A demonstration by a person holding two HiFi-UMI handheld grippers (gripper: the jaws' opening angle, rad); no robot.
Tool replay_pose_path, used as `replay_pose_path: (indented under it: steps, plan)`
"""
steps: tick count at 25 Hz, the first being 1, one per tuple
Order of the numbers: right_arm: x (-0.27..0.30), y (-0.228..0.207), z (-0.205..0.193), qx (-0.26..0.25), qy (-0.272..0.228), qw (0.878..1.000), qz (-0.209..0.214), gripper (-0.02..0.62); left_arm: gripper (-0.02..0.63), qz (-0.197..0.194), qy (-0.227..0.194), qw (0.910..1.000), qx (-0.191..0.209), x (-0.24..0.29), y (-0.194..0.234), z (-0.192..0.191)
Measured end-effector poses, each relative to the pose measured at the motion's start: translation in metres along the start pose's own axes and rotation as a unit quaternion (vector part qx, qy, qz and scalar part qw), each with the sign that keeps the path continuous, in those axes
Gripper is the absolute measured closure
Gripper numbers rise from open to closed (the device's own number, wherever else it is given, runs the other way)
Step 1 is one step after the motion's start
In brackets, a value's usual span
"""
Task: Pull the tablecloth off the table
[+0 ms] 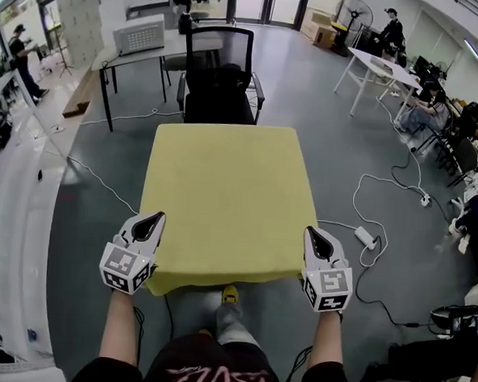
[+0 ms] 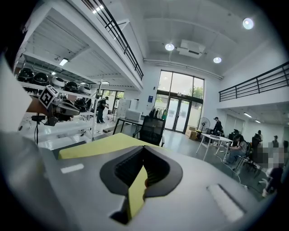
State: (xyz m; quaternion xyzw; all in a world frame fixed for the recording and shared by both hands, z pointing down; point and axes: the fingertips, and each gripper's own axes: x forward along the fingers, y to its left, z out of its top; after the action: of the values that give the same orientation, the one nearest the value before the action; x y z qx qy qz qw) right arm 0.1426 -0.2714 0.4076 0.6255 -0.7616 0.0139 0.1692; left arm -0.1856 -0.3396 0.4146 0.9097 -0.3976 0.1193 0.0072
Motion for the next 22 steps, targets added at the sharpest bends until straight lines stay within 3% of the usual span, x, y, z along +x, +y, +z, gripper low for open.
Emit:
replay_pose_path:
  steps: [9, 16, 22]
  plan:
    - [0.131, -0.04, -0.033, -0.026, 0.051, 0.997, 0.057, 0.581, 0.601, 0.006, 0.064, 0.9979, 0.008, 0.107, 0.054, -0.037]
    - [0.225, -0.059, -0.061, -0.044, 0.092, 0.988, 0.112, 0.575, 0.601, -0.015, 0.13, 0.9912, 0.018, 0.183, 0.082, -0.074]
    - [0.289, -0.059, -0.097, -0.098, 0.136, 0.969, 0.183, 0.541, 0.6, -0.042, 0.195, 0.9779, 0.062, 0.234, 0.101, -0.111]
